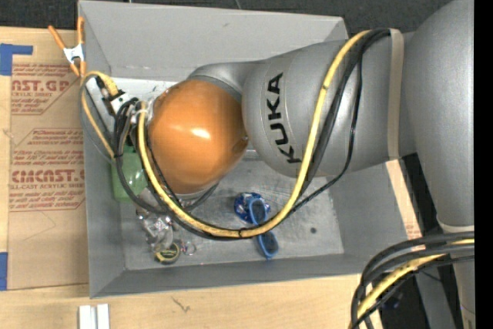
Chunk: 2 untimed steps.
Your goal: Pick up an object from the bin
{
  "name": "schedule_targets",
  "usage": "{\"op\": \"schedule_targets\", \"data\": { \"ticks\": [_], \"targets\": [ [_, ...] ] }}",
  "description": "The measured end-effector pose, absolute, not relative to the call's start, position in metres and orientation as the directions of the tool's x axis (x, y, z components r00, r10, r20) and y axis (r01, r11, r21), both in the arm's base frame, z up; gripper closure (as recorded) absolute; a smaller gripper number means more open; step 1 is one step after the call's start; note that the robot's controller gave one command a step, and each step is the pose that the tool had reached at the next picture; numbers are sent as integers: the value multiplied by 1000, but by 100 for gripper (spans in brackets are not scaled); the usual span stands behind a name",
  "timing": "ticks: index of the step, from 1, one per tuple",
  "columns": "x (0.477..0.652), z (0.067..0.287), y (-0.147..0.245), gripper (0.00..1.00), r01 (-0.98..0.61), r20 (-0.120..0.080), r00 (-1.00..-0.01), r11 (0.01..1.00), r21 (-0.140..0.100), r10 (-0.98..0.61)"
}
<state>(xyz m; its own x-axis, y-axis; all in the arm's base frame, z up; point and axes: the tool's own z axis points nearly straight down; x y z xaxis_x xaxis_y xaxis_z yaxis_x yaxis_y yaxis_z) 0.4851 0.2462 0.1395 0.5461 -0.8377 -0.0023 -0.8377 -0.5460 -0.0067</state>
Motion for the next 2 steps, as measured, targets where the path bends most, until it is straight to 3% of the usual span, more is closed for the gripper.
{"op": "schedule_targets", "data": {
  "ticks": [1, 2],
  "targets": [
    [485, 166, 248, 100, -839, -3, 544, -544, -3, -839],
    [484, 170, 249, 100, -840, -4, 542, -542, -1, -840]
  ]
}}
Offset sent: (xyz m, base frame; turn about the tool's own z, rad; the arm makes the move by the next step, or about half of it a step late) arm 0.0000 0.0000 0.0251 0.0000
